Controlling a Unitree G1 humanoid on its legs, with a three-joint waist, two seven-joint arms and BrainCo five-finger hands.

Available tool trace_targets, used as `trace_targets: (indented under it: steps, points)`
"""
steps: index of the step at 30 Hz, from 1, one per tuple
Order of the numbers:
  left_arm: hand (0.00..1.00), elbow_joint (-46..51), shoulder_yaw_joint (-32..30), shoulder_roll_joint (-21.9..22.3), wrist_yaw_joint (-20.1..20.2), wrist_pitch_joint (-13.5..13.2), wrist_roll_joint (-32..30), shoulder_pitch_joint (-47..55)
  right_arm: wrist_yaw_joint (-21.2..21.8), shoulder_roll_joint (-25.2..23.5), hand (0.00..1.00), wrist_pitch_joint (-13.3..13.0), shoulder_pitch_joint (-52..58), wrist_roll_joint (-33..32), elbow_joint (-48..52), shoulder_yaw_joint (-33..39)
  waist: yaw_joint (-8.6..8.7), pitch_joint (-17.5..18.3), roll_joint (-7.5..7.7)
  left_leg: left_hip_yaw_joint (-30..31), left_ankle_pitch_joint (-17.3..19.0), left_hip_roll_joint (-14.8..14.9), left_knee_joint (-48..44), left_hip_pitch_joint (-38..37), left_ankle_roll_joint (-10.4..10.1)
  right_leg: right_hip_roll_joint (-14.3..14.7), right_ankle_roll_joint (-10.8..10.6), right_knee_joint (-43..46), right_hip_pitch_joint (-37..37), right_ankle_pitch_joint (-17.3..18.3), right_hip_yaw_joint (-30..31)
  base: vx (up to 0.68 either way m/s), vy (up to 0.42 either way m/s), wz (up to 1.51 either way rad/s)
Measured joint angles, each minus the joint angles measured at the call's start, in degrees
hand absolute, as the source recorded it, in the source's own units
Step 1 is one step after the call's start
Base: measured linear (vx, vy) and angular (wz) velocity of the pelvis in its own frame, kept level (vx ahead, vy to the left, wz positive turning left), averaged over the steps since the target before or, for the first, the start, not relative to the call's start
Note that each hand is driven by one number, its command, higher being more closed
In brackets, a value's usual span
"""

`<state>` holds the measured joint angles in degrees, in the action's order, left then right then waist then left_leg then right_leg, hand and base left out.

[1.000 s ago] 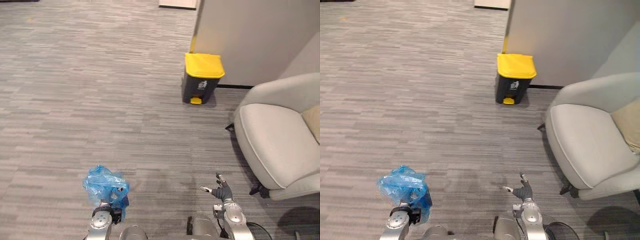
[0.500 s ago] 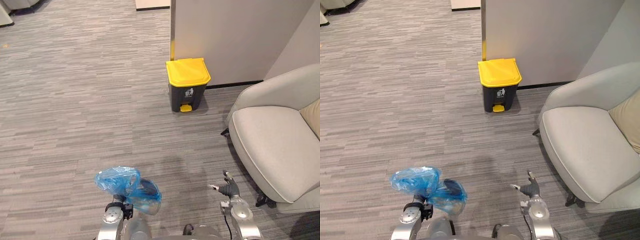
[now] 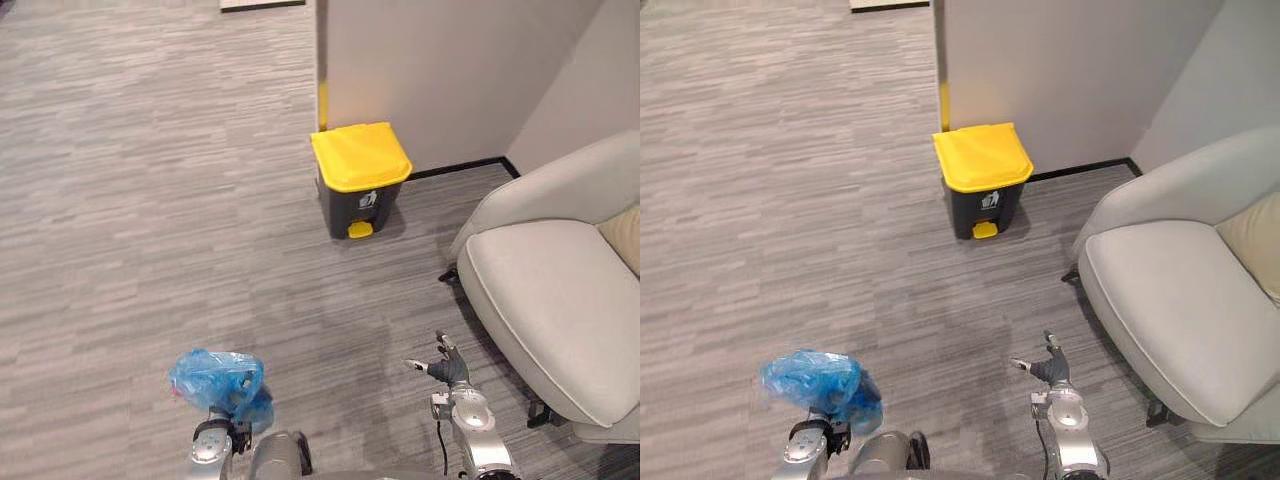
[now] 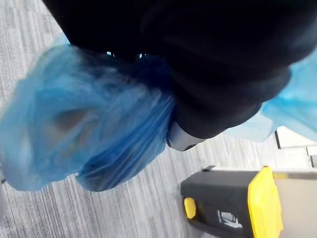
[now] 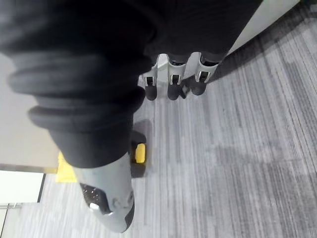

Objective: Gather rubbish on tea table into small bin, then transfer packed bag to large trash can.

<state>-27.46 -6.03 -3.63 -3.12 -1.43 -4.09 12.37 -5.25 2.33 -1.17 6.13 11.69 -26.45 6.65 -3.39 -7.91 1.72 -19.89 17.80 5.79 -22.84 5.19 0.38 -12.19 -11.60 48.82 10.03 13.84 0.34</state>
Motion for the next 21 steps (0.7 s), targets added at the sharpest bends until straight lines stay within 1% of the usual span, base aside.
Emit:
trace_targets:
  steps: [1,2,3,4,5,6,7,8,9,10,11,12,13,14,15,16,17,18,19,20,21]
  points:
    - [1.00,0.00,0.33,-0.25,-0.59,0.00,0.07,0.04,0.03,-0.03,0.00,0.06,0.18,0.06,-0.14,-0.10,0.38,-0.10,-0.17,-0.05,1.01,0.01,1.20,-2.55,-0.03,0.20,2.62,4.07,3.57,1.40,-0.89,0.34,-0.046,-0.03]
    - [1.00,-0.01,0.37,-0.59,-0.80,0.01,0.11,0.09,0.02,-0.01,0.00,0.06,0.14,0.06,-0.14,-0.36,1.38,-0.35,-0.58,-0.15,1.49,0.09,3.04,-5.35,-0.64,0.63,4.93,5.14,7.50,2.80,-3.41,0.42,-0.069,0.00]
    - [1.00,-0.01,0.42,-0.65,-0.81,0.01,0.11,-0.03,0.03,0.03,0.00,0.06,0.12,0.05,-0.15,-0.39,1.74,-0.35,-0.57,-0.14,1.63,0.21,3.65,-6.33,-1.05,1.04,5.69,4.78,8.99,3.25,-4.34,0.38,-0.104,0.10]
    - [1.00,-0.01,0.51,-0.78,-0.81,-0.01,0.25,-0.13,0.03,0.03,0.00,0.05,0.04,0.05,-0.17,-0.44,2.60,-0.26,-0.43,-0.10,1.97,0.50,4.83,-8.25,-2.10,2.03,6.70,2.68,12.50,3.80,-5.92,0.41,-0.149,0.14]
    - [1.00,-0.55,0.76,-1.32,-0.77,-0.03,0.86,-0.66,-0.01,0.47,0.00,-0.09,0.01,0.03,-0.90,-0.42,2.96,-0.28,-0.42,0.05,2.47,1.12,5.76,-10.37,-3.05,3.97,7.72,-4.08,15.41,3.01,-7.71,0.42,-0.166,0.15]
    - [1.00,-1.21,0.82,-1.54,-0.78,-0.09,1.11,-1.10,-0.01,0.66,0.00,-0.08,-0.05,0.02,-1.90,-0.41,2.97,-0.17,-0.23,0.33,2.54,1.11,6.27,-11.26,-3.29,4.78,8.49,-8.81,15.69,1.55,-8.07,0.47,-0.189,0.38]
    - [1.00,-3.29,1.01,-1.50,-0.75,-0.10,1.15,-2.29,-0.04,1.39,0.00,0.00,0.04,0.03,-4.46,-0.37,3.65,0.33,0.40,2.98,2.97,0.67,7.12,-12.57,-4.68,6.57,12.01,-15.92,14.92,-6.41,-7.74,0.40,-0.137,0.39]
    - [1.00,-5.36,1.41,-0.60,-0.60,0.07,1.18,-3.46,-0.03,2.62,0.00,0.31,-0.40,0.03,-7.29,-0.16,3.93,0.49,-1.87,6.14,2.50,2.32,7.97,-13.07,-4.95,7.98,12.55,-17.13,13.40,-6.28,-9.36,0.48,-0.144,0.26]
    - [1.00,-5.41,1.33,-0.53,-0.58,-0.06,1.17,-3.47,-0.03,2.77,0.00,0.52,-1.50,0.03,-8.52,0.18,3.67,0.49,-2.27,8.17,0.69,2.44,8.67,-12.70,-5.22,8.44,13.57,-16.88,13.55,-5.68,-9.21,0.44,-0.147,0.00]
    - [1.00,-5.53,1.25,-0.44,-0.65,-0.05,1.17,-3.89,-0.08,2.72,0.00,0.54,-2.04,0.03,-8.38,0.72,3.86,0.18,-2.46,9.26,-1.47,2.27,8.84,-12.88,-6.28,8.14,13.92,-16.52,13.40,-4.52,-9.51,0.59,-0.226,0.12]
    - [1.00,-5.37,1.27,0.49,-0.61,-0.05,1.16,-4.89,-0.08,2.81,0.00,0.56,-1.89,0.01,-7.65,1.94,4.41,-0.06,-3.07,10.34,-4.37,2.70,6.08,-12.69,-6.67,7.94,14.06,-17.13,10.95,-3.11,-10.80,0.42,-0.179,0.30]
    - [1.00,-5.07,1.25,0.86,-0.61,-0.07,1.16,-5.12,-0.07,2.92,0.00,0.56,-1.61,-0.01,-7.32,1.91,4.40,-0.16,-3.18,10.91,-5.09,3.29,3.00,-12.06,-6.95,8.02,14.06,-18.07,9.14,-2.60,-11.48,0.48,-0.199,0.54]
    - [1.00,-4.13,1.26,1.74,-0.53,-0.14,1.14,-5.10,-0.01,2.47,0.00,0.49,0.22,-0.11,-5.62,1.54,4.27,-0.41,-3.37,12.14,-8.61,5.16,-9.23,-8.35,-7.66,8.51,13.99,-21.51,3.50,-1.59,-13.11,0.30,-0.128,0.40]
    - [1.00,-3.47,1.26,2.21,-0.48,-0.15,1.15,-4.66,-0.03,2.25,0.00,0.41,1.00,-0.24,-4.59,1.09,3.95,-0.58,-3.26,11.99,-12.92,6.76,-17.92,-5.05,-7.84,8.89,14.17,-23.93,0.00,-1.36,-13.30,0.43,-0.147,0.26]
    - [1.00,-2.66,1.27,2.67,-0.09,-0.20,1.15,-4.35,-0.05,1.38,0.00,0.36,1.01,-0.55,-3.60,-0.16,3.31,-0.81,-3.11,11.12,-9.93,9.22,-27.89,-0.14,-6.17,9.61,14.65,-26.56,-3.49,-0.92,-13.26,0.25,-0.051,-0.04]
    - [1.00,-2.47,1.27,2.75,0.12,-0.19,1.15,-4.30,-0.06,1.39,0.00,0.32,0.73,-0.60,-3.45,-0.17,2.88,-0.79,-3.15,10.96,-8.39,9.66,-30.33,1.76,-5.62,9.67,14.80,-27.28,-4.49,-0.72,-13.16,0.29,-0.014,-0.18]
    - [1.00,-2.19,1.26,2.77,0.53,-0.15,1.15,-4.28,-0.08,1.32,0.00,0.31,0.42,-0.91,-3.42,-0.15,2.23,-0.94,-2.88,9.55,-6.12,10.10,-31.88,5.89,-4.55,9.65,14.67,-28.97,-6.71,-0.45,-12.73,0.32,0.039,-0.16]
    - [1.00,-1.23,1.20,2.76,0.54,-0.13,1.15,-3.80,-0.08,1.05,0.00,0.33,-0.05,-1.12,-2.85,-0.46,1.72,-0.97,-2.89,8.11,-4.93,10.02,-29.23,8.82,-2.64,9.52,14.02,-30.62,-8.61,-0.02,-12.43,0.26,0.044,-0.15]
    - [1.00,-0.86,1.19,2.75,0.55,-0.13,1.15,-3.53,-0.07,1.00,0.00,0.33,0.08,-1.13,-2.39,-0.49,1.39,-0.99,-2.93,7.64,-4.71,9.90,-27.52,9.79,-2.28,9.46,13.80,-30.98,-9.19,0.10,-12.17,0.32,0.123,-0.20]
    - [1.00,-0.21,0.92,2.77,0.54,-0.12,1.15,-2.79,-0.12,1.07,0.00,0.35,0.31,-1.15,-1.39,-0.43,0.78,-1.05,-2.83,6.74,-4.40,8.96,-21.79,11.80,-1.79,8.99,12.77,-31.30,-10.42,0.79,-11.33,0.24,0.128,-0.23]
    - [1.00,0.12,0.83,2.76,0.54,-0.13,1.15,-2.15,-0.12,1.07,0.00,0.32,0.32,-1.16,-1.14,-0.44,0.72,-1.06,-2.82,6.54,-4.46,8.00,-17.65,12.30,-1.84,8.70,12.07,-31.44,-11.16,1.33,-11.03,0.31,0.172,-0.27]
